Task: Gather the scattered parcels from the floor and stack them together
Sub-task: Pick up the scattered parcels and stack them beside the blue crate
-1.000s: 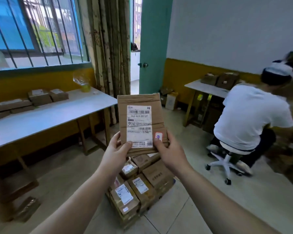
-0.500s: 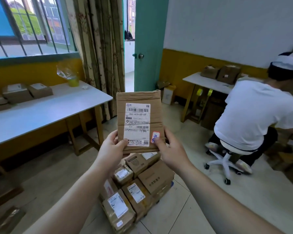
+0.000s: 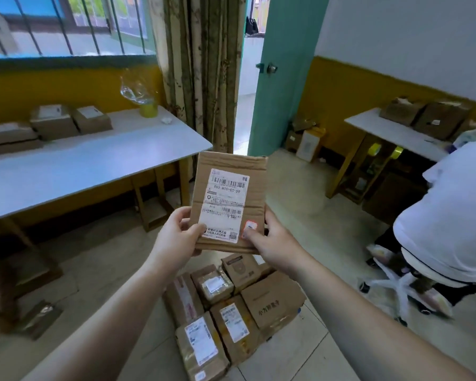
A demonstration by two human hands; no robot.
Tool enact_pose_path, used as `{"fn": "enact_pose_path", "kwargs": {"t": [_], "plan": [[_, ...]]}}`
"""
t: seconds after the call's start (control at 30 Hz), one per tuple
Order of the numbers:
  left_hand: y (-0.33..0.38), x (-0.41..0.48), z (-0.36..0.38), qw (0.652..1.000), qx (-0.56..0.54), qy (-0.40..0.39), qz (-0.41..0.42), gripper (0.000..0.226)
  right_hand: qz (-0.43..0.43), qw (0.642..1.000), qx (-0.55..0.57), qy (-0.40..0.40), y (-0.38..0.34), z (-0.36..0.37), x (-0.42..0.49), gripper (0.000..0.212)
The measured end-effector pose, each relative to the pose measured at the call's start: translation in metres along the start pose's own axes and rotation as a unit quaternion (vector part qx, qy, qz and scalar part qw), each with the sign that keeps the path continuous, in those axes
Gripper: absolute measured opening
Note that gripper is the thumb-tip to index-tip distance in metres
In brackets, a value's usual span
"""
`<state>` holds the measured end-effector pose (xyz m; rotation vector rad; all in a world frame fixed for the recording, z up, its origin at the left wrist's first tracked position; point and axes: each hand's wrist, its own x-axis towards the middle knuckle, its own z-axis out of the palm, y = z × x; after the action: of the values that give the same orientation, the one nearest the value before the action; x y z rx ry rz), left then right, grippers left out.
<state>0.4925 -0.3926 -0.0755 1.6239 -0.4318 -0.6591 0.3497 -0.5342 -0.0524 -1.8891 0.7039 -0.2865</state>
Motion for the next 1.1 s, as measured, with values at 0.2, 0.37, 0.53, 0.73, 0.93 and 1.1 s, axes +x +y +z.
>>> {"fn": "enact_pose_path", "kwargs": {"t": [0.2, 0.37, 0.53, 0.73, 0.93, 1.1], "plan": [[-0.008, 0.015, 0.0, 0.997, -0.027, 0.061, -0.027, 0.043, -0.021, 0.996, -0.009, -0.084, 0.012, 0.003, 0.058, 0.032], [-0.011, 0.029, 0.028, 0.994, -0.047, 0.089, -0.037, 0.048, -0.04, 0.989, -0.009, -0.145, 0.028, -0.023, 0.102, 0.026], [-0.021, 0.045, 0.07, 0.98, -0.079, 0.154, -0.095, 0.058, -0.021, 0.98, -0.01, -0.197, 0.058, -0.047, 0.131, 0.048], [-0.035, 0.038, 0.104, 0.973, -0.02, 0.145, -0.176, 0.078, 0.032, 0.962, -0.019, -0.27, 0.095, -0.056, 0.131, 0.063], [-0.04, 0.029, 0.126, 0.981, -0.024, 0.094, -0.168, 0.07, 0.058, 0.979, 0.004, -0.194, 0.123, -0.074, 0.102, 0.06], [-0.039, 0.023, 0.15, 0.988, -0.033, 0.042, -0.146, 0.069, 0.042, 0.993, 0.009, -0.109, 0.133, -0.104, 0.081, 0.046]]}}
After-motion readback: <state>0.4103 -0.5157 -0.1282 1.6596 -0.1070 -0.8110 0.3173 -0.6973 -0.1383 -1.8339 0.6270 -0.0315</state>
